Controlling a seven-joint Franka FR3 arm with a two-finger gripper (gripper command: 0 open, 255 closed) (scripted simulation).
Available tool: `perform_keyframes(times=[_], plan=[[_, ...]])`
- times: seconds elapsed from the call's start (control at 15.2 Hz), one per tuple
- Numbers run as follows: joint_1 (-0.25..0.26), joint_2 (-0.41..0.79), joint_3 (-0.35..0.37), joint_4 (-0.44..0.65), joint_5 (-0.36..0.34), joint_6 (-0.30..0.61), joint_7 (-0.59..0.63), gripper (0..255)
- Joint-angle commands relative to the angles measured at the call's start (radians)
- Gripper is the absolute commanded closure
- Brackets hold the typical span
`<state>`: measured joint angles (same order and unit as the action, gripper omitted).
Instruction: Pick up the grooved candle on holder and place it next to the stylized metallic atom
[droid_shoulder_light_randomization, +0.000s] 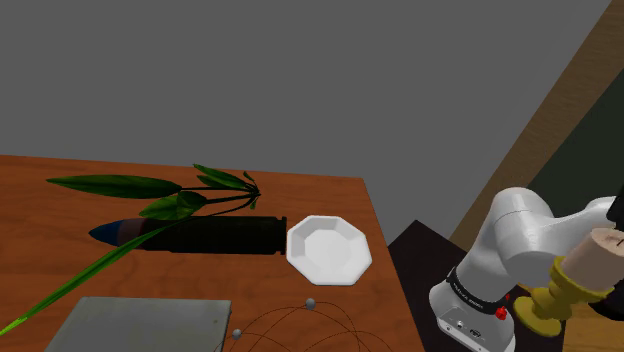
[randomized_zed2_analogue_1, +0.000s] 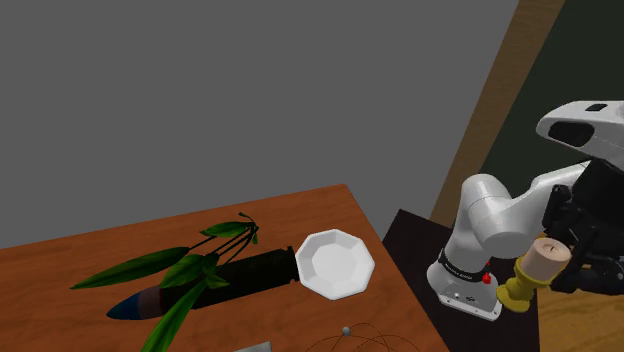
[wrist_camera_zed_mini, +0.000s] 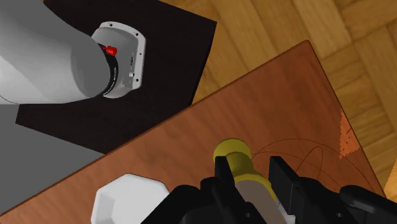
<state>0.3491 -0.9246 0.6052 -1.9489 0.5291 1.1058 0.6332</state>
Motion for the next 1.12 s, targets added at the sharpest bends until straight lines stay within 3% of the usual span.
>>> perform_keyframes(times=[0.0, 1.06], plan=[[-0.001, -0.003, 0.040, 0.035, 0.042, -0.013, 0.058, 255], [0.045, -0.132, 0.095, -0.234, 0.106, 0.132, 0.012, 255]])
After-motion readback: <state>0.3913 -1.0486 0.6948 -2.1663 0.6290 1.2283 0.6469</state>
